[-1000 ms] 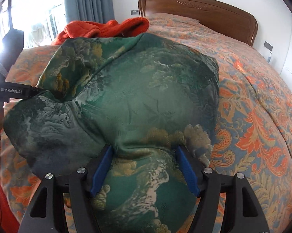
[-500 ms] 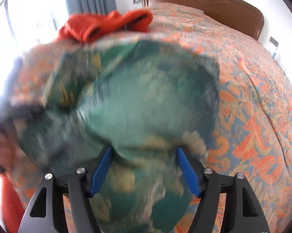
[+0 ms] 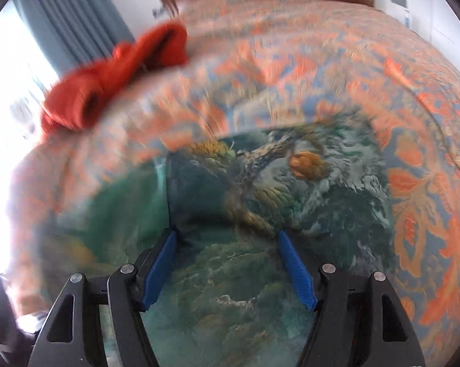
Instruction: Fold large clothes
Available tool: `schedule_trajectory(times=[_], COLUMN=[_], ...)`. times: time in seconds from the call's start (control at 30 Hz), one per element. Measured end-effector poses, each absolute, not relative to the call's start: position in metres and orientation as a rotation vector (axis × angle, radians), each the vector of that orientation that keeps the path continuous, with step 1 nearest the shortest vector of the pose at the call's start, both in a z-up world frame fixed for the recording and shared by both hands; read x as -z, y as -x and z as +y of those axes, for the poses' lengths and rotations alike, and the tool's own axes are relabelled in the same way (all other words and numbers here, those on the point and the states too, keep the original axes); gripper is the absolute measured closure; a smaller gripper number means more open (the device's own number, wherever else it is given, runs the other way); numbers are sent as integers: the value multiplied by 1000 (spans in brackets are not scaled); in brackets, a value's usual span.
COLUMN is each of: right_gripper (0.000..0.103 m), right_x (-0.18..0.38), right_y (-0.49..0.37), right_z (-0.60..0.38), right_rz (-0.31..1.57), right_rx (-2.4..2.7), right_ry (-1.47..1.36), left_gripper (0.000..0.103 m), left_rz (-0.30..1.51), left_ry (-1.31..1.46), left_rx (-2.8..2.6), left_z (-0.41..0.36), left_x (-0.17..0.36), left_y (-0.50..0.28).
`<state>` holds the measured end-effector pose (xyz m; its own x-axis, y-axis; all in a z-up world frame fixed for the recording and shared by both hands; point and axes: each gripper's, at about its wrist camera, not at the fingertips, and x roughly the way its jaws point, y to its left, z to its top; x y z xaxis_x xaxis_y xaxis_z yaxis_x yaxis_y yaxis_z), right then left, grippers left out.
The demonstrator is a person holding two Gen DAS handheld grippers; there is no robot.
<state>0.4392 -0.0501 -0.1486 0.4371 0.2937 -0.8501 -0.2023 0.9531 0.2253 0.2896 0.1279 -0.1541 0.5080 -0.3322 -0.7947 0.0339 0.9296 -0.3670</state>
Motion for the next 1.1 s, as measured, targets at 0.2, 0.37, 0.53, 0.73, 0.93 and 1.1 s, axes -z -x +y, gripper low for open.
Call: schedule_trajectory(times=[0.2, 0.37, 0.53, 0.73, 0.93, 1.1], right_gripper=[31, 32, 32, 33, 34, 34], right_x=[148, 95, 85, 121, 179, 183], right_y=[-439, -377, -279, -238, -253, -256], right_z=[-59, -95, -152, -169, -150, -158], right_rz=[1066, 945, 879, 924, 1037, 1030], right_rx=[-329, -477, -482, -460, -425, -425], right_ry=[-117, -105, -14, 33, 49, -35], left_gripper=[67, 66, 66, 66, 64, 64], left_rz=[1021, 1022, 1027, 1035, 1045, 1060], left_ry=[330, 356, 356, 355, 369, 378], left_rx=[233, 237, 235, 223, 227, 213], left_z=[128, 132, 131, 128, 129, 130], left_x=[153, 154, 154, 154, 160, 158], left_y=[-287, -287, -288, -291, -295, -298])
